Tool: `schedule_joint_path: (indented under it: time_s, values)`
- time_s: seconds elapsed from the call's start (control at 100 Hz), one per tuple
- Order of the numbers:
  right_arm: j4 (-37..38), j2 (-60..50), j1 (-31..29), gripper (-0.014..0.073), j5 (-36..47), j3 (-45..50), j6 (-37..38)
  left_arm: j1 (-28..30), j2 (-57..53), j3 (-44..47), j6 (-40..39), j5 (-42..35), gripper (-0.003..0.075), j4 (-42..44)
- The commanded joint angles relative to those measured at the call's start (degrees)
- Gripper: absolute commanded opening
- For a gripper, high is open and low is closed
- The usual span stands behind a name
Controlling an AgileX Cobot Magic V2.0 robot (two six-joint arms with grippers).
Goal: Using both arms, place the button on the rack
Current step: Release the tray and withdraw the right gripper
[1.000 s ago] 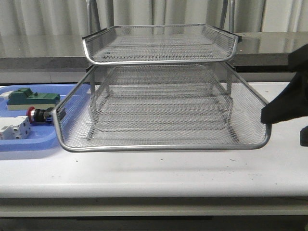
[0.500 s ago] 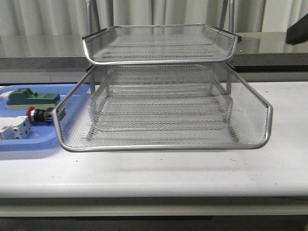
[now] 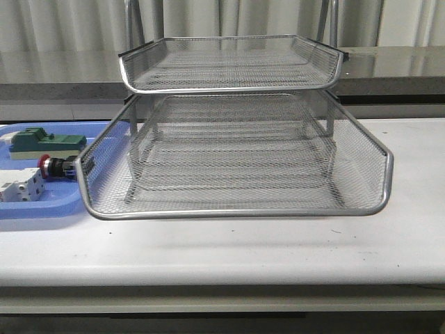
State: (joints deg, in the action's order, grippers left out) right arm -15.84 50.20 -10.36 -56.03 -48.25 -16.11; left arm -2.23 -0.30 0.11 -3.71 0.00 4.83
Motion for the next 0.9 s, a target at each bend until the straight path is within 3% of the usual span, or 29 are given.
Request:
schedule_joint_path:
  time_s: [0.0,0.21,0.33,0.45,0.89]
  values:
    - [3.5,-3.2,-0.5,0.0388,1.0,-2.0,2.4,0.2,-1.8,2.5,-0.5,-4.0,-0.0020,-0.1]
    - [3.9,-10.9,0.4,0.0304,1.0,-2.0,2.4,0.2,-1.8,2.5,-0.5,-4.0,-0.0020,-0.1]
    - [4.3,-13.3,1.7,0.0148,0.3,-1.5,2.4,0.2,-1.8,2.5,-0.5,-4.0,-0.0020,-0.1]
    - [4.5,-14.3,3.2,-0.0078,0.4,-0.1,2.4,0.2,-1.8,2.5,-0.5,-4.0,-0.0020,-0.1]
    - [4.6,-14.3,5.7,-0.0060,2.0,1.6,2.4,0.2,-1.8,2.5,-0.5,-4.0,-0.0020,-0.1]
